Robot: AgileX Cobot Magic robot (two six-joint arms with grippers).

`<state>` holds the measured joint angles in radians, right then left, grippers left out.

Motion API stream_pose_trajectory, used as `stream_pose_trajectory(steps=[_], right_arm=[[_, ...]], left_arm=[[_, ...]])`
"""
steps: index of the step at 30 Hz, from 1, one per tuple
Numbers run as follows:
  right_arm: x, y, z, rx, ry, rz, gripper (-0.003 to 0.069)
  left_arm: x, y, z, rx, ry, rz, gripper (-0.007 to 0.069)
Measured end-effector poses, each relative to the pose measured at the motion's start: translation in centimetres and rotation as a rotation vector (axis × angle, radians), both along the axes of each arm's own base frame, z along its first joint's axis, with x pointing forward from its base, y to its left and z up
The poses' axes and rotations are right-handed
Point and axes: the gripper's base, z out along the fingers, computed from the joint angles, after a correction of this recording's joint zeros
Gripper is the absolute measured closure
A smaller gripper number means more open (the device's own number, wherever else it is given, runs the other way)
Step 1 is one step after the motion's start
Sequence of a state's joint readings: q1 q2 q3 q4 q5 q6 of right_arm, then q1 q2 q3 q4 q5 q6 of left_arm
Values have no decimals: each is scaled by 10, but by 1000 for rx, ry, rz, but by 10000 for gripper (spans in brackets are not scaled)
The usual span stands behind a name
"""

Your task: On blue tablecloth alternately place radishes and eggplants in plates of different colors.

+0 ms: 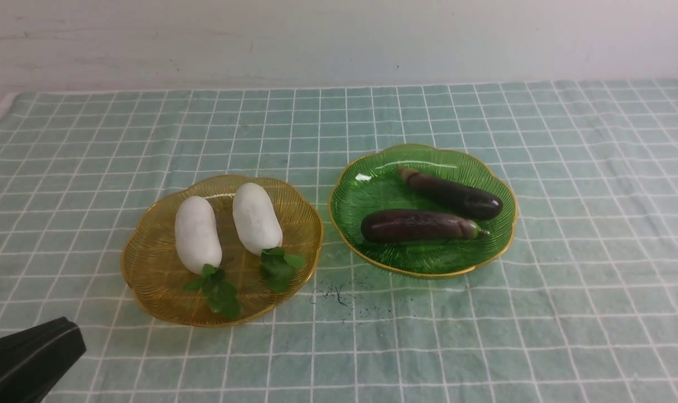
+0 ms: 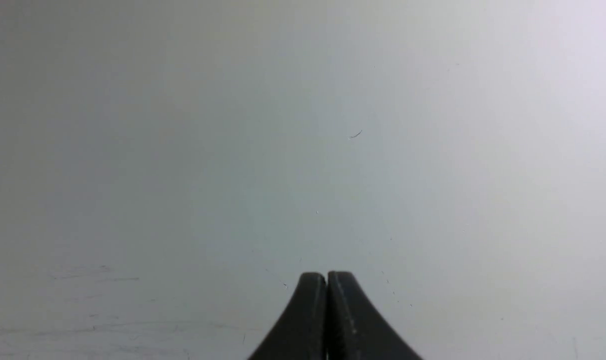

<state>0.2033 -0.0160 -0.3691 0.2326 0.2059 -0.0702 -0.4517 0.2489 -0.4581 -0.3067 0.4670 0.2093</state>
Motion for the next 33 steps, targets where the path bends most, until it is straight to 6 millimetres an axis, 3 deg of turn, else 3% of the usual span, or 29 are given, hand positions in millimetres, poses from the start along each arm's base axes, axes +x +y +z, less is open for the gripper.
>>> stream_pose_trajectory(steps=[7,11,15,20,25,33], right_arm=[[0,0,0,0,1,0,673],[0,0,0,0,1,0,673],[0,0,0,-1,2,0,673],[0,0,0,0,2,0,673],[0,0,0,-1,3,1,673],[0,0,0,-1,4,1,673]], left_arm=[[2,3,-4,107,-55,23,632],[5,10,-20,141,-78,111,632],[6,18,-51,146,-56,237,632],[5,29,-109,169,20,423,632],[6,31,-137,187,77,460,632],[5,31,-140,194,99,457,632]])
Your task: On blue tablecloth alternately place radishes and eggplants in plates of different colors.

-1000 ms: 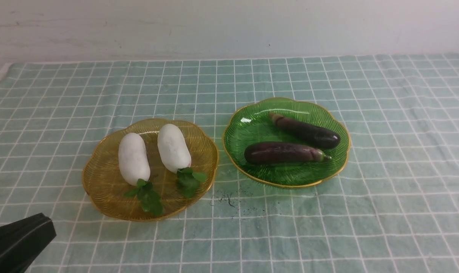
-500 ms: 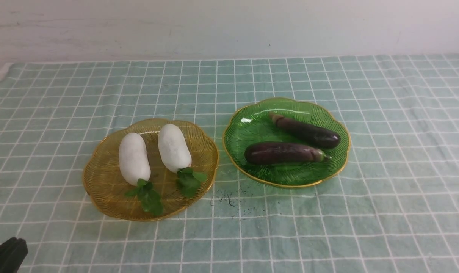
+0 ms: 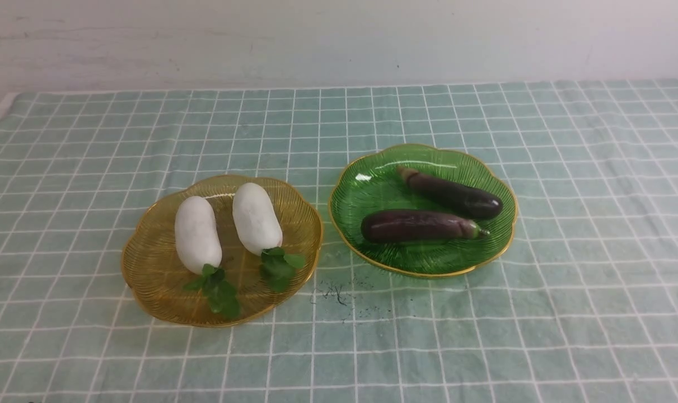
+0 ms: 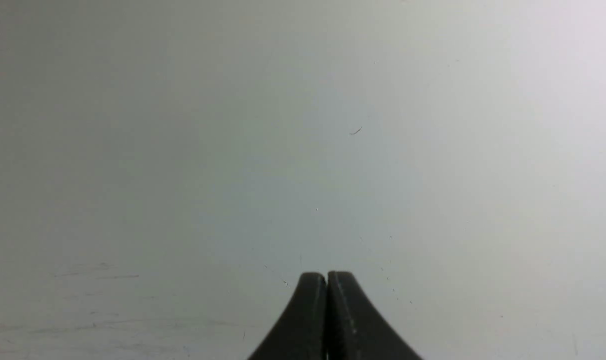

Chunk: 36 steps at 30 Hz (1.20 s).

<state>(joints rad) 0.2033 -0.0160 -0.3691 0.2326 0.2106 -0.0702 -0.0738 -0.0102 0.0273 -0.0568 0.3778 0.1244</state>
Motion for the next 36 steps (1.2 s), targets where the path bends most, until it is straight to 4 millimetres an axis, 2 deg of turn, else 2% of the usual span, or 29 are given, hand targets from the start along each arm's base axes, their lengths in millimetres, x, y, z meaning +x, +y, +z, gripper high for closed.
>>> stream_pose_trajectory(steps=[19,23,32,36], right_arm=[[0,0,0,-1,0,0,673],[1,0,-2,-87,5,-33,673],[6,-3,-23,-385,186,-123,673],[7,-5,-28,-423,237,-145,673]], left_arm=[[0,0,0,0,3,0,632],[0,0,0,0,3,0,632],[0,0,0,-2,4,0,632],[0,0,0,-2,4,0,632]])
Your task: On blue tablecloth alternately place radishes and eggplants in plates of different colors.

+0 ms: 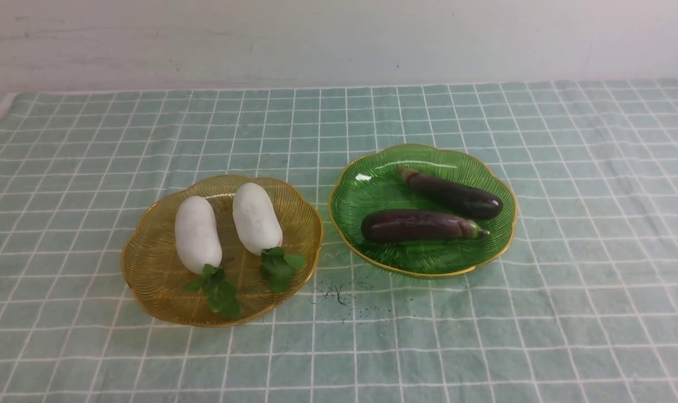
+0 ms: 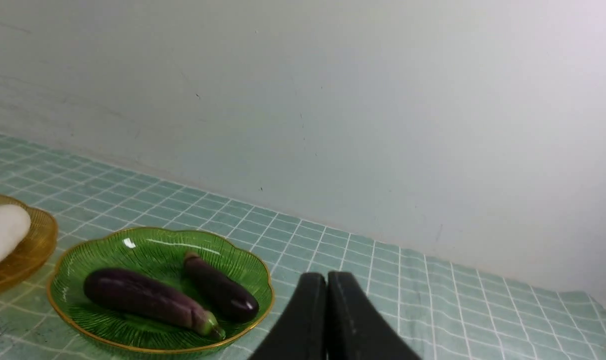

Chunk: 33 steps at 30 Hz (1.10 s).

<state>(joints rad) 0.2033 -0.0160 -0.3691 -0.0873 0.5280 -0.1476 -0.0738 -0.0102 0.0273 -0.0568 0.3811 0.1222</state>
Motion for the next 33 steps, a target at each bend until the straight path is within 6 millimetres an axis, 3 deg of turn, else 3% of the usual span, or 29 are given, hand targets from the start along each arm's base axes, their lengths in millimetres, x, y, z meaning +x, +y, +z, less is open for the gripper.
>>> stream_pose_trajectory(steps=[4,7,14,33], right_arm=[[5,-1,-11,52,47,-45,673],[13,-1,-34,65,112,-95,673],[31,-2,-114,87,292,-182,673],[33,-3,-113,143,261,-202,673]], left_arm=[[0,0,0,-1,0,0,632],[0,0,0,-1,0,0,632],[0,0,0,-1,1,0,632],[0,0,0,-1,1,0,632]])
